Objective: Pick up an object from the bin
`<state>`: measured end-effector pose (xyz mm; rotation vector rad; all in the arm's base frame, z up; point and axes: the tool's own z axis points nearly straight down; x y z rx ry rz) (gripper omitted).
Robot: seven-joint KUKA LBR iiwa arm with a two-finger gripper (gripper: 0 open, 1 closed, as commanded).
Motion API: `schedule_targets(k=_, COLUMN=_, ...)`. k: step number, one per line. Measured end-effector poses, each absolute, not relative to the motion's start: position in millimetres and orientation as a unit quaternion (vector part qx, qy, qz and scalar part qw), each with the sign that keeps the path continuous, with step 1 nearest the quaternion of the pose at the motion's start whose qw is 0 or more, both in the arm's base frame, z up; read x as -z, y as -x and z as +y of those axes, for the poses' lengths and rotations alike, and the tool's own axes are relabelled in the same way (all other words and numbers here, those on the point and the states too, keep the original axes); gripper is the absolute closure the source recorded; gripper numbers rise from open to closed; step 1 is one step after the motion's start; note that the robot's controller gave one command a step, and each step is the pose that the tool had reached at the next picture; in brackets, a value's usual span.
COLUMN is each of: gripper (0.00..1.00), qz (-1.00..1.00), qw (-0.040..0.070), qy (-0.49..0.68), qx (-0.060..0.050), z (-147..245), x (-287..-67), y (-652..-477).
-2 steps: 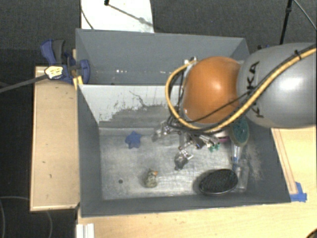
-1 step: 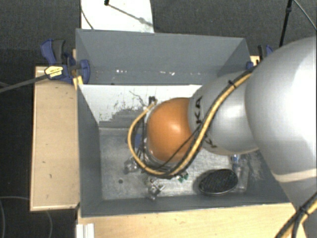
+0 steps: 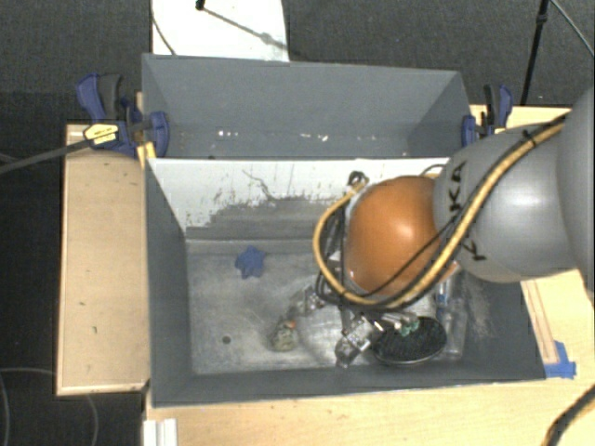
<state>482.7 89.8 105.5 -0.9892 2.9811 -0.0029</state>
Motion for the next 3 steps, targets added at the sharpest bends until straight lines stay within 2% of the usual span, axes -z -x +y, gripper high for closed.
schedule_targets(k=1, gripper=0.00, qz=0.896, qw=0.002, qy=0.444, qx=-0.001, z=146, x=-83, y=-507.3)
schedule_targets(k=2, gripper=1.00, qz=0.897, qw=0.002, qy=0.441, qx=-0.001, z=145, x=-83, y=-507.5)
schedule_targets(k=3, gripper=1.00, qz=0.890, qw=0.006, qy=0.456, qx=0.001, z=148, x=-254, y=-513.0)
